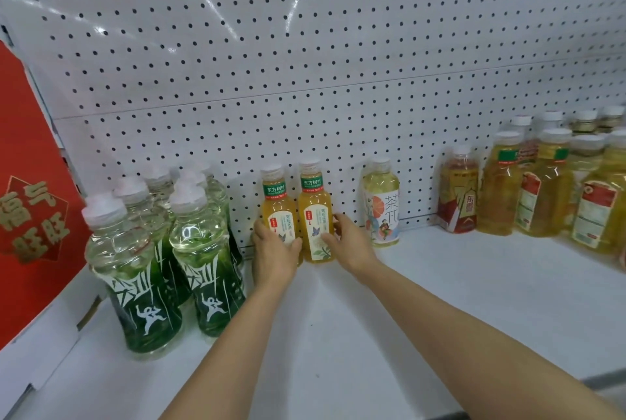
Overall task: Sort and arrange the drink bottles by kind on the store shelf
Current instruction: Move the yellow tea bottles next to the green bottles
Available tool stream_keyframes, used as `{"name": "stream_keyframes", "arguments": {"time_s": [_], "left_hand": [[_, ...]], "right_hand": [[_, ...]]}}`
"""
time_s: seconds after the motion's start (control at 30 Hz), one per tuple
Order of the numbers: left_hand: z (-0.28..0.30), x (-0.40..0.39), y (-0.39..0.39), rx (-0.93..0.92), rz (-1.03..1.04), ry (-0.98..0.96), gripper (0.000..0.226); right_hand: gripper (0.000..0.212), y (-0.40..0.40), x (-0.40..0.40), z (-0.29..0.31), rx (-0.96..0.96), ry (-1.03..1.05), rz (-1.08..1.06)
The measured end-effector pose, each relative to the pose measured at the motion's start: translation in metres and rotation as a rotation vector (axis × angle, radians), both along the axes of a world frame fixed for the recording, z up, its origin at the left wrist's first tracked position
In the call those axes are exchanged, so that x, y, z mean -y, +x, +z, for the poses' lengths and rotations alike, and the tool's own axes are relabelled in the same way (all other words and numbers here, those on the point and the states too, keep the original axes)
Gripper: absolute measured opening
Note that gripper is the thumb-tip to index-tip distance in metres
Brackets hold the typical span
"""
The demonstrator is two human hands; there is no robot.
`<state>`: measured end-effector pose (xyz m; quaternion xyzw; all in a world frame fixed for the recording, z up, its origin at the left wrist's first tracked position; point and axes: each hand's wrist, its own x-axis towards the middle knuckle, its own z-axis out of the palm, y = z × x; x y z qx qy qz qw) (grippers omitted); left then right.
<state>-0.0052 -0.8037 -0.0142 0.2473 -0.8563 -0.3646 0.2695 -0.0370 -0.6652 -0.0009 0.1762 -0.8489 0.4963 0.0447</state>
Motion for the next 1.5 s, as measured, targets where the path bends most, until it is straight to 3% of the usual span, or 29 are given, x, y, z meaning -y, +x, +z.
{"name": "stream_keyframes", "arguments": {"time_s": [0.13,0.27,0.47,1.0,1.5], "left_hand": [[0.008,-0.027,0.023,-0.173,0.032,-0.301,0.096],[0.018,-0.060,0.038,-0.212,-0.108,-0.613,0.057],[0.014,-0.137,0.043,-0.164,-0.330,-0.695,0.036],[-0.004,-0.360,0.041,-0.110,-0.554,-0.515,0.038],[0.072,-0.453,-0.106,-0.290,-0.675,-0.080,0.054]], "right_hand": [[0.053,0.019,-0.036,0.002,-0.236,0.134,-0.094],[0.046,0.036,-0.090,0.009,-0.417,0.235,-0.181],[0.040,0.059,-0.186,0.000,-0.538,0.367,-0.313],[0.029,0.116,-0.426,-0.022,-0.473,0.482,-0.529],[0.036,0.034,-0.534,-0.014,-0.412,0.408,-0.742]]}}
